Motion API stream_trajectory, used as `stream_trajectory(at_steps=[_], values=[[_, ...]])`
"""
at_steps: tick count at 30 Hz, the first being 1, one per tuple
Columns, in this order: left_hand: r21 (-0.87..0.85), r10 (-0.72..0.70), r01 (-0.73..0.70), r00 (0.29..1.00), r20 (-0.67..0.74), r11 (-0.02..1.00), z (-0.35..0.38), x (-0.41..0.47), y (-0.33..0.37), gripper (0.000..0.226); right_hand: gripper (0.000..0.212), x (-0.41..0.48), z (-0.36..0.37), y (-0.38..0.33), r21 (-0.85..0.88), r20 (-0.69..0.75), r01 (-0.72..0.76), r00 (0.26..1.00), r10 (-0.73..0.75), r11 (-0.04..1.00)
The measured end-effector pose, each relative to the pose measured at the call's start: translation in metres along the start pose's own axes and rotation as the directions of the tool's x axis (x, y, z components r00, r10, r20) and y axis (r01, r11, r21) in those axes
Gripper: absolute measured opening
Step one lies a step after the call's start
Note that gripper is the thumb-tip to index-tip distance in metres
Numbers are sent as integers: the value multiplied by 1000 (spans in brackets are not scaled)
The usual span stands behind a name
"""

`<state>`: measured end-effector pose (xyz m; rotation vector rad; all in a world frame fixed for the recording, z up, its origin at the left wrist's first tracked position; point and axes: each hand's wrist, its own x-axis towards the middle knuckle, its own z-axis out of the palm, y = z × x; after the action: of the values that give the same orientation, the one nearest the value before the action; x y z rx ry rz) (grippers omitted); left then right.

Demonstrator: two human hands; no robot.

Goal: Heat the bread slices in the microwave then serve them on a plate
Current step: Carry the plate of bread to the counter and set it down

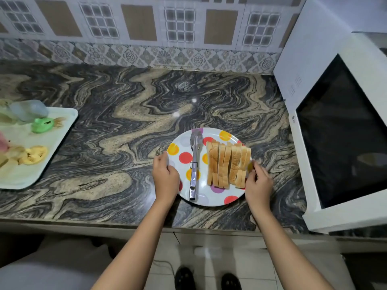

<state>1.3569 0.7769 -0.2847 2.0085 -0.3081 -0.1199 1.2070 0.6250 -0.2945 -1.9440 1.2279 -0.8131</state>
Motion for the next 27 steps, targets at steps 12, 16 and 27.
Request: stream_trajectory(at_steps=[12, 16, 27], values=[[103, 72, -73, 997, 18, 992, -2, 2, -15, 49, 34, -3, 5, 2, -167, -8, 128, 991, -131, 978], [186, 153, -176, 980, 130, 967, -8, -1, -25, 52, 33, -3, 3, 4, -194, 4, 87, 996, -88, 977], [496, 143, -194, 980, 138, 846, -33, -60, -41, 49, 50, -49, -38, 15, -280, 370, 274, 915, -160, 920]])
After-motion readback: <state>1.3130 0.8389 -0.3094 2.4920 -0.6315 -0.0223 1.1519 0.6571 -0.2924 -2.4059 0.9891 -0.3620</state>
